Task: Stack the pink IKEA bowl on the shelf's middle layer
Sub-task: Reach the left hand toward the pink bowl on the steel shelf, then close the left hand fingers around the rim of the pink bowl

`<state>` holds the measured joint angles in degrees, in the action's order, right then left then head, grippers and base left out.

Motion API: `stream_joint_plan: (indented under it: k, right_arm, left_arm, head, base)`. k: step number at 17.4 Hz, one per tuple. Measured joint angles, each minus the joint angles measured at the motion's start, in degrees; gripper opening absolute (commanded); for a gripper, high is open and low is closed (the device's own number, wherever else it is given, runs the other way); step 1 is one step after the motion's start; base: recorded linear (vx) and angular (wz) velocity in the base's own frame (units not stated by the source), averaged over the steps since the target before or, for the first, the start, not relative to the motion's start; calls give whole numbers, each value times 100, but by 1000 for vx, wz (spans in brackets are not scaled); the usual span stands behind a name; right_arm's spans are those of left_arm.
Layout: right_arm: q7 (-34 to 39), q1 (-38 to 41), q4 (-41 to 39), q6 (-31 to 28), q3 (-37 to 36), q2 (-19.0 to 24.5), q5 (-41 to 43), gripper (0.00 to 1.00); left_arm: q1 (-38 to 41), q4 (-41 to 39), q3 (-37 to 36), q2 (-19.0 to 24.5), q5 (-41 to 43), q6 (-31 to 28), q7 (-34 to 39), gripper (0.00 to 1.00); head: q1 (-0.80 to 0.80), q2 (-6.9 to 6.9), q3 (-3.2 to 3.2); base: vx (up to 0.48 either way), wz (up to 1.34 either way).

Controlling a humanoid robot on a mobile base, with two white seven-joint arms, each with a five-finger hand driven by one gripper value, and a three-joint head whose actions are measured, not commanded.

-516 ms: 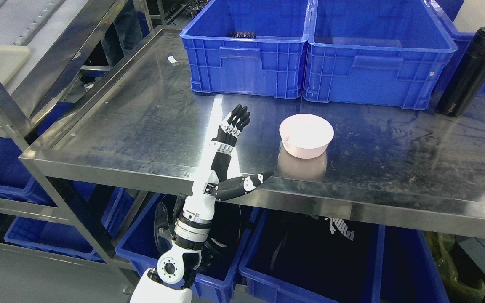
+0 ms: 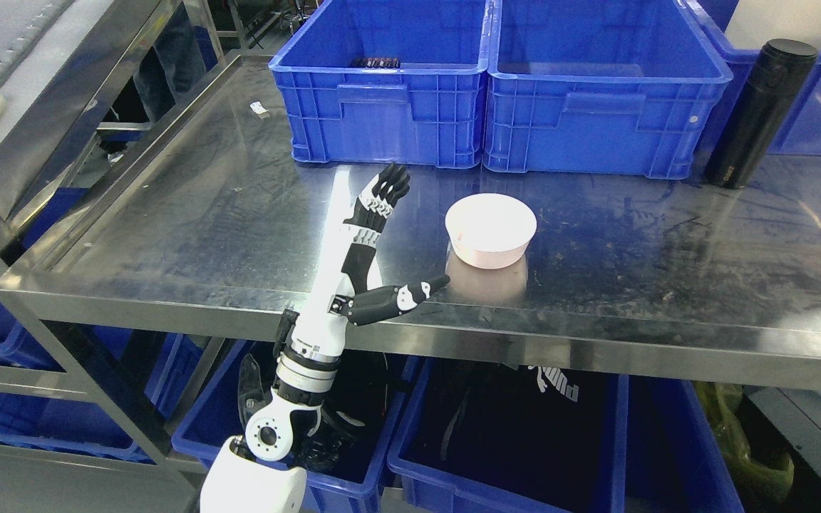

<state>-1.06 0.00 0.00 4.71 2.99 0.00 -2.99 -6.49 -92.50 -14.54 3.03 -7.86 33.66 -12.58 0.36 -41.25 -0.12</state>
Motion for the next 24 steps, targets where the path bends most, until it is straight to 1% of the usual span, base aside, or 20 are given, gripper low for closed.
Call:
stream_joint_plan:
  k: [2,5,6,10,11,13,18,21,24]
  right_arm:
    - [0,0,0,2,0,0,0,100]
    - [1,0,0,10,0,0,0,100]
    - [1,-1,0,12,0,0,0,100]
    - [2,0,0,14,0,0,0,100]
    - [2,0,0,14,0,0,0,100]
    - [2,0,0,8,0,0,0,100]
    - [2,0,0,-2,0,0,0,100]
    - [2,0,0,-4,0,0,0,100]
    - [2,0,0,-5,0,0,0,100]
  left_arm:
    - [-491,1,7,201,270,-487,-198,98]
    - [-1271,2,-37,484,1092,-1206,-496,97]
    - [-1486,1,-71,583,1449,-1325,-787,96]
    - [-2291,2,-269,911,2891,-1516,-2659,92]
    - [-2469,2,-325,968,3131,-1532,-2950,92]
    - [-2779,5,-432,1027,3531,-1596,-3290,92]
    - [-3168,11,-680,736,4101,-1909,-3808,90]
    - [-3507,33,-995,595,4558,-2379,-4355,89]
    - [-3923,160,-1325,477,5041,-2600,-4726,89]
  head:
    - [0,0,0]
    - [0,1,0]
    - [0,1,0]
    - [0,1,0]
    - [0,1,0]
    - [0,1,0]
    - [0,1,0]
    - [0,1,0]
    - [0,1,0]
  base:
    - [-14,-74]
    - [-11,17]
    - [-7,57]
    - [4,24]
    - [2,-26]
    - [0,0]
    - [2,16]
    - [-1,18]
    - [0,0]
